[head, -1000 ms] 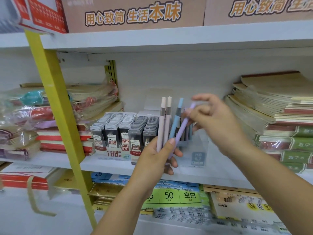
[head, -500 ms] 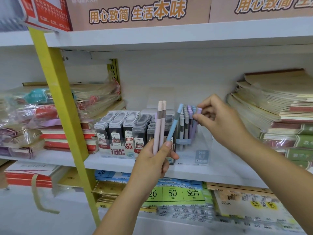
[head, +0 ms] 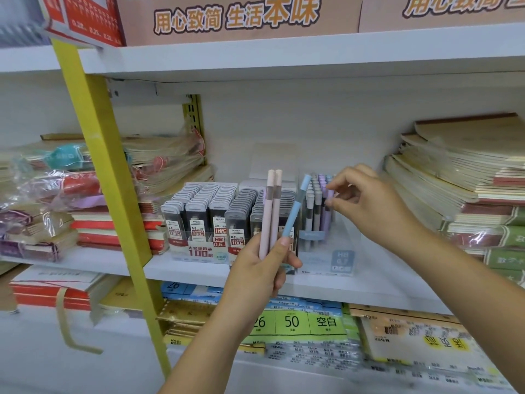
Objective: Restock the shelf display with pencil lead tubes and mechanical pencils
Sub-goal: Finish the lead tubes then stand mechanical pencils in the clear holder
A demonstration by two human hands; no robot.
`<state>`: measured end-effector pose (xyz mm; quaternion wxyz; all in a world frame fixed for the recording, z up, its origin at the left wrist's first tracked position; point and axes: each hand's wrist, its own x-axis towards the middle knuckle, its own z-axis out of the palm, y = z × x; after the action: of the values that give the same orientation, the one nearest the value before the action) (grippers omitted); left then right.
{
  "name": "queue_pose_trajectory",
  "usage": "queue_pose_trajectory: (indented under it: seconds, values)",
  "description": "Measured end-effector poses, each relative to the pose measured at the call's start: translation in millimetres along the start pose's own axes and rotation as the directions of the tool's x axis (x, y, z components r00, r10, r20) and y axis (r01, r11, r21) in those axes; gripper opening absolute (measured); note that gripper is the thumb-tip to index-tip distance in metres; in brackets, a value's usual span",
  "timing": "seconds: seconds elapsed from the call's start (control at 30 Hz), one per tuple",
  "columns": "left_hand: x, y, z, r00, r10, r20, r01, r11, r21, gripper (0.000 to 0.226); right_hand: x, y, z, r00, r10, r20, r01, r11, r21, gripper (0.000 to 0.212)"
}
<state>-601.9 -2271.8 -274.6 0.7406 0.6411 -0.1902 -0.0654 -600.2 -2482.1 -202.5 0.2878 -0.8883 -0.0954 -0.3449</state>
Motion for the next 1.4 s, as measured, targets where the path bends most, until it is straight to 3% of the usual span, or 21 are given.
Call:
queue_pose_trajectory:
  seconds: [0.1,0.17,0.23,0.3,0.33,0.43,0.5,0.6,0.7,0.83,1.13,1.27,1.4]
  values:
    - [-1,0,0,1.000,-0.015,0.000,0.015,1.000,-0.011,0.017,-2,-2,1,0.999,-0.034,0.030,0.038,0.991,-0.127,0.015]
    - [-1,1,0,1.000,-0.026,0.016,0.026,0.999,-0.026,0.019,-4,-9,0,0.997,-0.053,-0.048,0.046,0.989,-0.143,0.012]
    - [-1,2,2,0.999,-0.025,0.042,0.026,0.999,-0.021,0.021,-10,-20,0,0.996,0.022,-0.086,-0.015,0.997,0.079,0.017]
    - [-1,1,5,0.997,-0.021,0.069,0.021,1.000,-0.006,0.021,-15,-33,1,0.992,0.124,0.027,-0.124,0.899,0.419,0.022]
    - [-1,1,7,0.996,-0.019,0.082,0.019,1.000,-0.002,0.020,-17,-37,2,0.987,0.137,0.083,-0.160,0.846,0.508,0.023]
    - [0,-1,9,0.994,-0.015,0.110,0.014,1.000,0.006,0.021,-17,-40,-1,0.989,0.135,0.067,-0.148,0.788,0.598,0.018]
    - [0,-2,8,0.994,-0.013,0.107,0.012,1.000,0.012,0.031,-11,-35,-15,0.980,0.165,-0.111,-0.060,0.778,0.626,0.016]
    - [2,-5,6,0.996,-0.021,0.084,0.021,1.000,0.005,0.051,1,-19,-38,0.945,0.131,-0.299,0.032,0.875,0.483,0.022]
    - [3,-7,6,0.998,-0.020,0.065,0.021,1.000,-0.013,0.051,9,1,-35,0.980,0.065,-0.187,-0.023,0.975,0.220,0.021]
    - [4,-8,8,0.998,-0.035,0.049,0.036,0.999,-0.021,0.028,7,13,-16,1.000,0.016,-0.024,-0.018,0.997,-0.072,0.014]
    - [3,-5,6,0.999,-0.041,0.029,0.041,0.999,-0.010,0.025,6,13,-9,1.000,-0.012,0.001,0.012,0.991,-0.134,0.019]
    - [1,-6,7,0.999,-0.038,0.034,0.038,0.999,-0.003,0.024,8,14,-5,0.999,-0.011,-0.041,0.005,0.988,-0.155,0.026]
    - [1,-5,6,0.999,-0.042,0.032,0.043,0.999,-0.013,0.023,8,21,0,0.996,-0.043,-0.079,0.024,0.974,-0.226,0.020]
